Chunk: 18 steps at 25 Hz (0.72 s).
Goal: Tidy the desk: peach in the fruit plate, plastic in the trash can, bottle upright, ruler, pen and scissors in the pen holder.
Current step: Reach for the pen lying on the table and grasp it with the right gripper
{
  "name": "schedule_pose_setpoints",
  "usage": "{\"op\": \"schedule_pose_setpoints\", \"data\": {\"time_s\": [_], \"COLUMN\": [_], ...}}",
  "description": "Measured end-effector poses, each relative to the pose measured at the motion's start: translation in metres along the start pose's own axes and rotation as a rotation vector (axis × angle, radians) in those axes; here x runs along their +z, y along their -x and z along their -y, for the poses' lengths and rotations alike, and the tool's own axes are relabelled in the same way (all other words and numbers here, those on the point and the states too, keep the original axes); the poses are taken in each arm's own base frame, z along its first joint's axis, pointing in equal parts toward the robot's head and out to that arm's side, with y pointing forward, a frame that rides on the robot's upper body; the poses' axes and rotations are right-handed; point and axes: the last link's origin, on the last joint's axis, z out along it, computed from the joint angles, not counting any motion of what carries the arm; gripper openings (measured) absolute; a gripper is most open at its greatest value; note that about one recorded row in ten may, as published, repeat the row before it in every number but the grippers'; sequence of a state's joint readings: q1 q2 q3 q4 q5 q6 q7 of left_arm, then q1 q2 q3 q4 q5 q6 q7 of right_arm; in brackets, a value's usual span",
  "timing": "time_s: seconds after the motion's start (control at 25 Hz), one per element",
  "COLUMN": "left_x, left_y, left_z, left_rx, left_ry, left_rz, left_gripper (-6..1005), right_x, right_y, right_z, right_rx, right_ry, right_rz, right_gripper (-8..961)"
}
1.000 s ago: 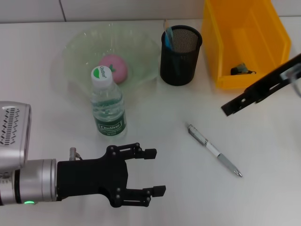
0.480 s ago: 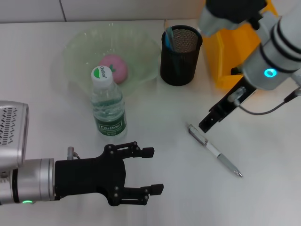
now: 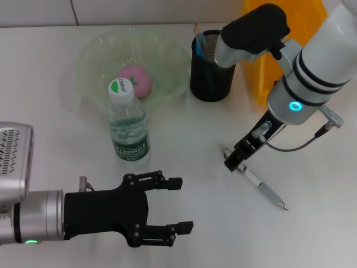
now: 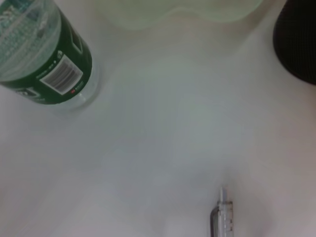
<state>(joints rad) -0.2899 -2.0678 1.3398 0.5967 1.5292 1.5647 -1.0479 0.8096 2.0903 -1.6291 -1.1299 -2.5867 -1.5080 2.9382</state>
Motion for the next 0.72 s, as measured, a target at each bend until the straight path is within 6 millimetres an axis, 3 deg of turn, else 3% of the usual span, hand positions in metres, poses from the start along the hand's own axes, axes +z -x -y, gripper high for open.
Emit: {"op": "schedule_pose_setpoints", "data": {"time_s": [0.6, 0.72], "left_x": [0.000, 0.000], "left_y": [0.001, 0.002], "left_z": [-0.002, -0.002], "left_rx": [0.006, 0.005], "left_ry": [0.000, -0.002], "left_rz": [-0.001, -0.001], "left_gripper": [812, 812], "right_x": [0.011, 0.014], "right_y": [0.000, 0.001], "right_z": [-0.002, -0.002], "right_rx": [-0.003, 0.002], "right_ry": [-0.012, -0.008], "right_rz": [-0.007, -0.009], "right_gripper": [682, 581]}}
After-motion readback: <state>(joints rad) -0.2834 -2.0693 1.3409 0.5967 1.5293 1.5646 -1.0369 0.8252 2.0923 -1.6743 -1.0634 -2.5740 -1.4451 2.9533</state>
